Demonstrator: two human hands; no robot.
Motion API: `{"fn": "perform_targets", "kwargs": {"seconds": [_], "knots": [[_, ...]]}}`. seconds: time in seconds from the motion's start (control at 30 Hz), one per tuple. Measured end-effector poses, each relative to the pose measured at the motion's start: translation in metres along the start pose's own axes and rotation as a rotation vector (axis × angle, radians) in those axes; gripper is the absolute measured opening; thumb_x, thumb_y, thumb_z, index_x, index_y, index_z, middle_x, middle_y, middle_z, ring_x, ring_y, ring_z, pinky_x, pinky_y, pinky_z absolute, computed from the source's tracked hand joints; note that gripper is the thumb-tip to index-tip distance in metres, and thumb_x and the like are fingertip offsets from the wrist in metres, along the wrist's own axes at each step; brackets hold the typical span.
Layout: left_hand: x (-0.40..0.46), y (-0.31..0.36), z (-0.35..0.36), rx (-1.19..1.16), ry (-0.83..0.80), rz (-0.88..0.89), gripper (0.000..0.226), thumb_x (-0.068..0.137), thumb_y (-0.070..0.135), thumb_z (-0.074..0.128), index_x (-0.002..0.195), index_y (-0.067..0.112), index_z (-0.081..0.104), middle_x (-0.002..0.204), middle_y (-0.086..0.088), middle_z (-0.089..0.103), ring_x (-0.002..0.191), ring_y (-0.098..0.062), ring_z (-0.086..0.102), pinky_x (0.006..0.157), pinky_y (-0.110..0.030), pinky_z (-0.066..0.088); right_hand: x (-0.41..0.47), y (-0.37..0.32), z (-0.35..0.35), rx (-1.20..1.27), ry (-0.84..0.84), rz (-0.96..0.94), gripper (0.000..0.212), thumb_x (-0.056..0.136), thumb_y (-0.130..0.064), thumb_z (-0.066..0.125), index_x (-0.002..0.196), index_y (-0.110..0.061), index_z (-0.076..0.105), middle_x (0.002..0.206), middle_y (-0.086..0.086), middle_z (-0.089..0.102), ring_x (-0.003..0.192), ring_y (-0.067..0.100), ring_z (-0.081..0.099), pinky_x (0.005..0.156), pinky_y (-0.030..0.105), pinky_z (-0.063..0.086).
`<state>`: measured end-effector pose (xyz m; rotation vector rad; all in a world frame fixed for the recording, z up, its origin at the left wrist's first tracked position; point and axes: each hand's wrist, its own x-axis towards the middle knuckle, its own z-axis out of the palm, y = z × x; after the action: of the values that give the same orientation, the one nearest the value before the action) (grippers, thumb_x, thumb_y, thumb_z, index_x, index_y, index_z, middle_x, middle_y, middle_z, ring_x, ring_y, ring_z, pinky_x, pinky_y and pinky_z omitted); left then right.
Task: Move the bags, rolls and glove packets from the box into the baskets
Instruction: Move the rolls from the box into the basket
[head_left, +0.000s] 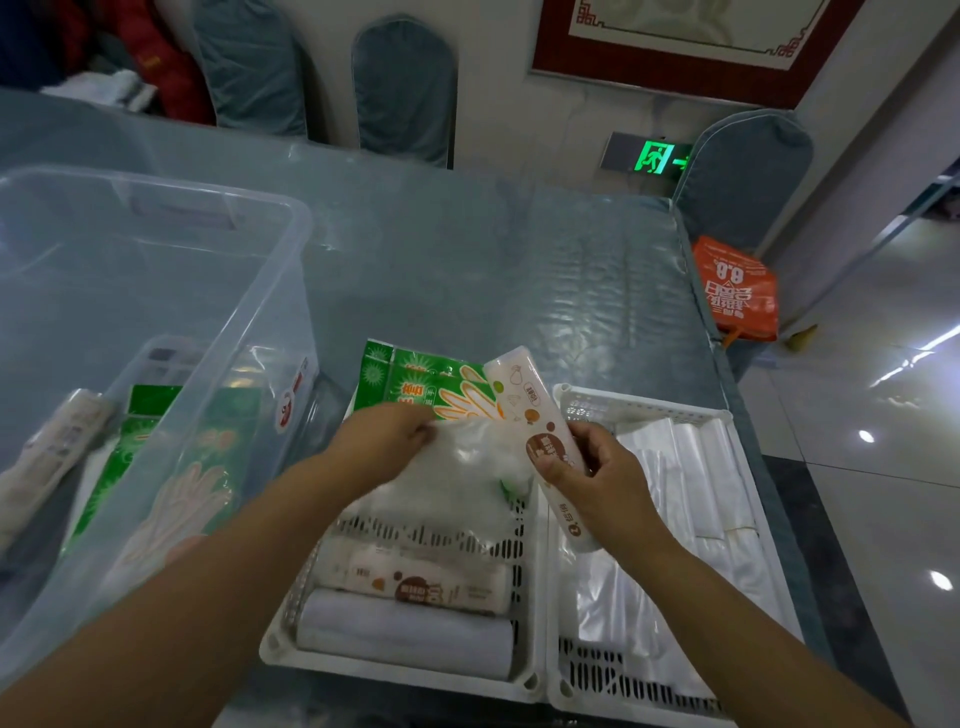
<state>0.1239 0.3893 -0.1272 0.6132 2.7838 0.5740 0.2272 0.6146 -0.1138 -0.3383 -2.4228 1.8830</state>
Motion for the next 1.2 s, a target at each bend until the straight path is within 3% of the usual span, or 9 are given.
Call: {"fn": "perform_targets", "kwargs": {"seconds": [0.23,0.37,0.43,0.5,0.6,0.7,0.8,0.9,1.2], "knots": [[0.045,-0.004,-0.005,0.162,0.183,0.104,0.018,0.09,0.021,0.049,0.082,0.012,0.062,0.083,-0.01,0.067,0.08,-0.031,0.058,0.062,-0.031,0.034,0.0,-0.006,0.004,0.01,0.016,-0.038,0.033,0.07,-0.035,0.076,0.097,-0.039,0.057,0.092,-0.016,0.069,0.082,0.0,0.067,0.06,0.012,0.052],[0.056,-0.014,0.009,0.275,0.108,0.037,0.02,0.09,0.025,0.047,0.104,0.019,0.06,0.108,-0.006,0.065,0.101,-0.029,0.053,0.084,-0.037,0.036,-0.004,-0.002,0.008,0.008,-0.017,-0.053,0.047,0.062,-0.05,0.073,0.103,-0.031,0.059,0.097,-0.022,0.067,0.085,0.002,0.067,0.062,0.015,0.053],[0.055,-0.016,0.014,0.224,0.093,-0.021,0.044,0.087,0.031,0.055,0.129,0.021,0.046,0.13,-0.006,0.053,0.12,-0.028,0.043,0.098,-0.039,0.03,-0.004,0.0,0.007,-0.002,-0.019,-0.052,0.047,0.062,-0.05,0.073,0.103,-0.032,0.059,0.097,-0.023,0.066,0.086,0.003,0.067,0.063,0.015,0.054],[0.042,-0.012,0.012,0.113,0.234,-0.061,0.066,0.08,0.034,0.066,0.136,0.018,0.035,0.139,-0.007,0.044,0.127,-0.028,0.037,0.105,-0.041,0.027,-0.004,0.003,0.006,-0.01,-0.008,-0.045,0.04,0.066,-0.043,0.075,0.101,-0.036,0.058,0.097,-0.024,0.066,0.085,0.002,0.067,0.062,0.014,0.053],[0.005,-0.003,0.015,-0.025,0.513,0.043,0.043,0.074,0.026,0.072,0.113,0.021,0.054,0.106,0.0,0.059,0.097,-0.02,0.054,0.09,-0.038,0.045,-0.002,0.007,0.004,-0.002,0.023,-0.033,0.036,0.071,-0.027,0.078,0.1,-0.036,0.059,0.091,-0.019,0.069,0.083,0.001,0.067,0.062,0.013,0.053],[-0.027,0.003,0.026,-0.052,0.114,0.134,0.013,0.081,0.025,0.065,0.094,0.028,0.065,0.09,0.011,0.064,0.074,-0.002,0.052,0.073,-0.019,0.049,0.001,0.008,0.005,0.009,0.044,-0.029,0.036,0.071,-0.023,0.078,0.099,-0.033,0.059,0.092,-0.014,0.068,0.082,0.0,0.067,0.06,0.011,0.052],[-0.028,-0.004,0.047,0.127,-0.229,0.233,0.025,0.086,0.022,0.059,0.108,0.029,0.066,0.113,0.008,0.063,0.099,-0.011,0.056,0.085,-0.024,0.044,0.004,0.008,0.008,0.005,0.046,-0.021,0.035,0.073,-0.022,0.077,0.102,-0.027,0.059,0.096,-0.011,0.068,0.081,-0.001,0.066,0.059,0.011,0.051],[-0.017,-0.015,0.056,0.191,-0.203,0.322,0.038,0.079,0.021,0.065,0.116,0.032,0.063,0.121,0.008,0.058,0.111,-0.015,0.049,0.093,-0.028,0.039,0.006,0.007,0.011,0.017,0.05,-0.019,0.033,0.073,-0.023,0.077,0.101,-0.029,0.059,0.096,-0.011,0.068,0.081,-0.001,0.067,0.059,0.011,0.051],[-0.007,-0.02,0.071,0.265,-0.25,0.349,0.059,0.061,0.042,0.074,0.114,0.034,0.049,0.117,0.008,0.048,0.106,-0.014,0.043,0.089,-0.031,0.038,0.003,0.005,0.01,0.03,0.053,-0.036,0.034,0.072,-0.02,0.077,0.098,-0.033,0.059,0.092,-0.013,0.069,0.082,0.001,0.067,0.06,0.012,0.052]]}}
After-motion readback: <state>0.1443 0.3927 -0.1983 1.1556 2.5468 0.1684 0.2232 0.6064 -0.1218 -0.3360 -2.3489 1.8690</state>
